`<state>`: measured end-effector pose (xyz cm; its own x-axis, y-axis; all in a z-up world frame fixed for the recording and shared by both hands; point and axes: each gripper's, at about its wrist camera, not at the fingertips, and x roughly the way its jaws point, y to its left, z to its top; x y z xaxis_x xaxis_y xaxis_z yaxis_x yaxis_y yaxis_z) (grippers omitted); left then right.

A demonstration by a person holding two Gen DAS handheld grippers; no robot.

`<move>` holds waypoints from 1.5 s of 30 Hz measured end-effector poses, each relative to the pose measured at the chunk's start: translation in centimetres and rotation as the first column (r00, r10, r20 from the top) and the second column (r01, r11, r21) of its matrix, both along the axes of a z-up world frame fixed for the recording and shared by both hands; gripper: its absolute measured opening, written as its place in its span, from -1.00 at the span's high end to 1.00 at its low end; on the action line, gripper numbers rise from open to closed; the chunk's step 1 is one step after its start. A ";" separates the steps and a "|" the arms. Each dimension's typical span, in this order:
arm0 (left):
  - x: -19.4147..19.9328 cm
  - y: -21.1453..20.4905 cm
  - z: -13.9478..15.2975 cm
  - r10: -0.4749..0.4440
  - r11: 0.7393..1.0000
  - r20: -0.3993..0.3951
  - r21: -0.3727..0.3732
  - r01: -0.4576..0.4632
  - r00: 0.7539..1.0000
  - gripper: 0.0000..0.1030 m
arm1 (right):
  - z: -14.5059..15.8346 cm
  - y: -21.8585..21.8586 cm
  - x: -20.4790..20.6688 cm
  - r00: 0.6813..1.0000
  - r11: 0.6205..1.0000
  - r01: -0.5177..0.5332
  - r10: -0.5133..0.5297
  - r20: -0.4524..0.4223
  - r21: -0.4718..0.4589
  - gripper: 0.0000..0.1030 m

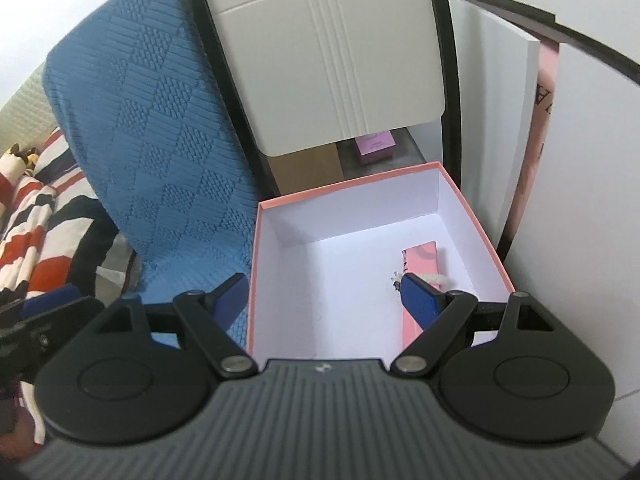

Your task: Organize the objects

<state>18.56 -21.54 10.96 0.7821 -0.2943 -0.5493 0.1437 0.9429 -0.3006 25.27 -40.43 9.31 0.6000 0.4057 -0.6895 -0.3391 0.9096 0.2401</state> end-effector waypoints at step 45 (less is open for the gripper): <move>-5.6 1.4 -3.4 -0.053 0.999 -0.004 -0.006 0.053 0.999 -1.00 | -2.9 0.6 -8.1 0.998 0.998 0.036 -0.034 0.043 -0.049 -0.64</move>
<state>12.96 -20.14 7.60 0.7633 -0.3385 -0.5503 0.1923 0.9322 -0.3067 17.12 -39.87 6.45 0.6422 0.3496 -0.6822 -0.3158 0.9316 0.1801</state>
